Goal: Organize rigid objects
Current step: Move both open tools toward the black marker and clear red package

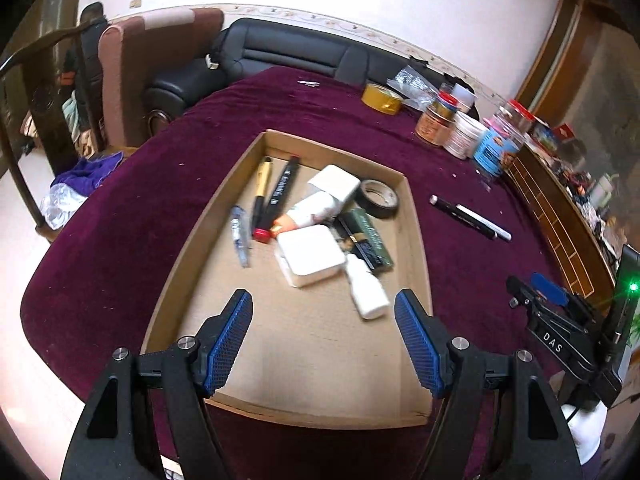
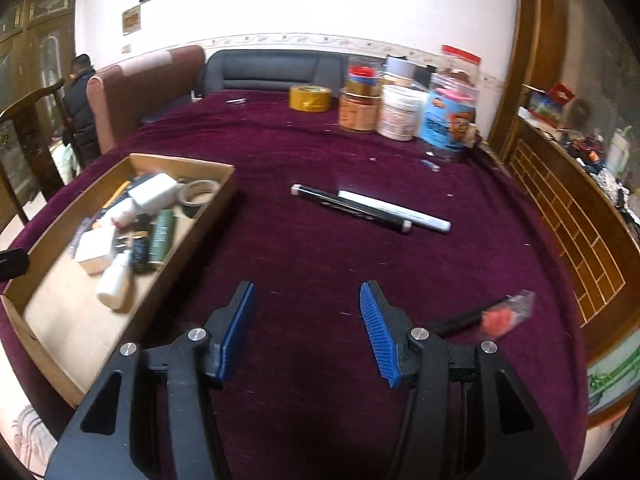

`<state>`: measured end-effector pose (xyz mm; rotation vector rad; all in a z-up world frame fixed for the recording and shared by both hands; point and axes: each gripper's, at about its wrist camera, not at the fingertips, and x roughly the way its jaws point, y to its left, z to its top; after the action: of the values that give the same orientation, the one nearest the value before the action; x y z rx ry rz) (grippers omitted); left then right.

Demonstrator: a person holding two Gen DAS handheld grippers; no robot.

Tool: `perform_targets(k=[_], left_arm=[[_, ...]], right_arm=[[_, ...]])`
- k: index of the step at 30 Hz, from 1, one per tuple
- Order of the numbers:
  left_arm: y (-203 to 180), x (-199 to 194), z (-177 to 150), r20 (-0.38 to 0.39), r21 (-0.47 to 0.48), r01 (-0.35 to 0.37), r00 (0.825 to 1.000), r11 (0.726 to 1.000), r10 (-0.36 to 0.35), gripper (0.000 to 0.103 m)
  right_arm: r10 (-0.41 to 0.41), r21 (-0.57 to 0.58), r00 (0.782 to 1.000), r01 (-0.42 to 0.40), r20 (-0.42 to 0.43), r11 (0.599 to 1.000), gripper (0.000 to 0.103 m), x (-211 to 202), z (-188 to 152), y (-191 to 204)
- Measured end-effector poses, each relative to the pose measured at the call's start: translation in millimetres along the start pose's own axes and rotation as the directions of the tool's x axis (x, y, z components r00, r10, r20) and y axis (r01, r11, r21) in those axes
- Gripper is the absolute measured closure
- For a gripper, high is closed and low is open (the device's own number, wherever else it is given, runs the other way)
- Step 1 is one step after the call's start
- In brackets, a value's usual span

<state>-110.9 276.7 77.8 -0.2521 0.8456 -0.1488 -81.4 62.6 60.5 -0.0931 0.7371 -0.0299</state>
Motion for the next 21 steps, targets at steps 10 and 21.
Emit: perform_targets(k=[10,21], left_arm=[[-50,7,-4,-0.032,0.091,0.025,0.999,0.996,-0.022,0.035],[-92,28,-11,-0.093,0.165,0.060,0.995,0.985,-0.045,0.035]], right_arm=[[-0.052,0.036,0.999,0.052,-0.010,0.998,0.051,-2,-14,-39],[-0.068,0.090,0.997,0.071,-0.036,0.993,0.051,5,-21,-76]])
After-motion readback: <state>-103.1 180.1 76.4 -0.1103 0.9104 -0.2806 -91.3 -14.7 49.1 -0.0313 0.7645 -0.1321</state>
